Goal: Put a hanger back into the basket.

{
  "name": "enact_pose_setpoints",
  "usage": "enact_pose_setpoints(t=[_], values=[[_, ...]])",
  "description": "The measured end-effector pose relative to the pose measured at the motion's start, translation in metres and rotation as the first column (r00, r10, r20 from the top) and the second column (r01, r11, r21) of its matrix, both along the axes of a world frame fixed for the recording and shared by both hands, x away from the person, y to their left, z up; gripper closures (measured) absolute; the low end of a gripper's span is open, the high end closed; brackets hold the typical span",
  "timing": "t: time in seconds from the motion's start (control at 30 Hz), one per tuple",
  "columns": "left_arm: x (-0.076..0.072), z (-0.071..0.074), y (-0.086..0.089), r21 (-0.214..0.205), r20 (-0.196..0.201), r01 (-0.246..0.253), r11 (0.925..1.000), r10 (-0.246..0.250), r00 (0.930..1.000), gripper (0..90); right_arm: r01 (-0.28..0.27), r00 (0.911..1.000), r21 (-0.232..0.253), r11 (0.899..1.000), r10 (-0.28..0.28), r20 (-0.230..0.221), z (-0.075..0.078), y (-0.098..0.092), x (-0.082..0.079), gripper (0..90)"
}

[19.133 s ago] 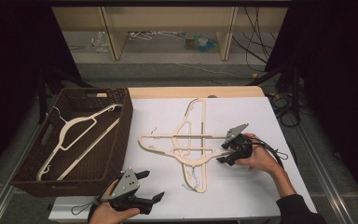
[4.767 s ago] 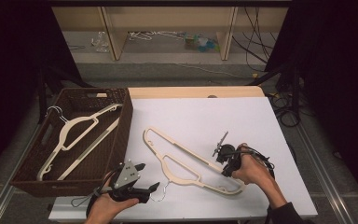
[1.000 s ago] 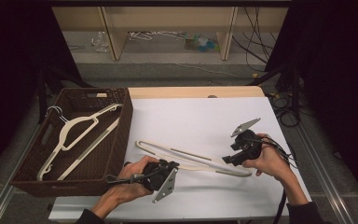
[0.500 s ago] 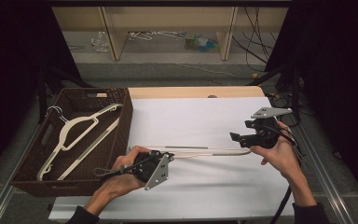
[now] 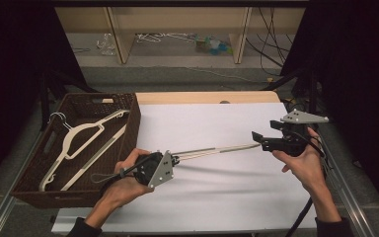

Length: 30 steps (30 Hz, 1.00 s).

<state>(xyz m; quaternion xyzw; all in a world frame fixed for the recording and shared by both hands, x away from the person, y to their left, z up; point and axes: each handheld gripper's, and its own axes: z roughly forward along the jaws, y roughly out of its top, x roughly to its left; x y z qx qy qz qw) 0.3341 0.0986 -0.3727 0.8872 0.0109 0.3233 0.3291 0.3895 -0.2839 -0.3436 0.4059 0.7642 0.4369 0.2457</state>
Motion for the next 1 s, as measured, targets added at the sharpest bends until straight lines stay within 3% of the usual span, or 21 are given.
enact_pose_setpoints(t=[0.03, 0.13, 0.3, 0.43, 0.53, 0.63, 0.73, 0.77, 0.8, 0.83, 0.87, 0.97, 1.0], values=[[0.001, 0.001, 0.0, -0.01, -0.003, -0.005, 0.9999, 0.005, 1.0, 85.5, 0.002, 1.0, 0.001, 1.0, -0.002, -0.006, 0.001, 0.0, -0.002, 21.5], [0.009, 0.005, 0.002, -0.056, -0.028, -0.04, 0.9976, 0.038, 0.9989, 85.5, 0.011, 0.9993, 0.015, 1.0, -0.012, 0.034, 0.003, -0.002, -0.007, 20.6], [0.023, 0.015, 0.005, -0.075, -0.066, -0.066, 0.995, 0.061, 0.996, 85.6, 0.038, 0.9977, 0.016, 0.999, -0.039, 0.055, 0.008, -0.009, -0.015, 20.6], [0.034, 0.027, 0.017, -0.136, -0.122, -0.14, 0.9808, 0.124, 0.9848, 85.7, 0.054, 0.9961, 0.026, 0.998, -0.056, 0.069, 0.007, -0.013, -0.019, 20.4], [0.042, 0.035, 0.027, -0.203, -0.162, -0.192, 0.9602, 0.161, 0.9736, 85.9, 0.052, 0.9964, 0.028, 0.998, -0.054, 0.066, 0.005, -0.011, -0.024, 20.3], [0.05, 0.043, 0.039, -0.271, -0.248, -0.248, 0.9301, 0.181, 0.9516, 85.9, 0.031, 0.9964, 0.013, 0.999, -0.032, 0.078, -0.001, -0.008, -0.028, 20.5], [0.055, 0.047, 0.051, -0.317, -0.307, -0.292, 0.9025, 0.194, 0.9318, 86.0, 0.004, 0.9988, 0.0, 1.0, -0.004, 0.048, -0.006, -0.003, -0.032, 20.6], [0.056, 0.047, 0.054, -0.345, -0.331, -0.309, 0.8864, 0.193, 0.9236, 86.0, -0.007, 0.9988, 0.004, 1.0, 0.007, 0.049, -0.007, -0.002, -0.032, 20.7], [0.057, 0.05, 0.059, -0.349, -0.349, -0.319, 0.8811, 0.193, 0.917, 86.0, -0.007, 0.9989, 0.002, 1.0, 0.007, 0.046, -0.008, -0.001, -0.032, 20.8], [0.057, 0.051, 0.063, -0.376, -0.366, -0.334, 0.8643, 0.192, 0.9103, 86.0, -0.009, 0.9991, 0.0, 1.0, 0.008, 0.042, -0.01, 0.0, -0.033, 20.9], [0.058, 0.053, 0.067, -0.387, -0.382, -0.342, 0.8561, 0.189, 0.9048, 86.0, -0.013, 0.9991, -0.004, 1.0, 0.013, 0.041, -0.011, 0.0, -0.033, 20.9], [0.057, 0.06, 0.078, -0.452, -0.439, -0.362, 0.8154, 0.15, 0.8858, 86.0, -0.026, 0.9989, 0.0, 1.0, 0.026, 0.04, -0.015, 0.003, -0.035, 20.9], [0.057, 0.063, 0.082, -0.479, -0.461, -0.367, 0.7975, 0.127, 0.8783, 86.0, -0.027, 0.999, 0.005, 1.0, 0.027, 0.036, -0.017, 0.005, -0.036, 20.9]])
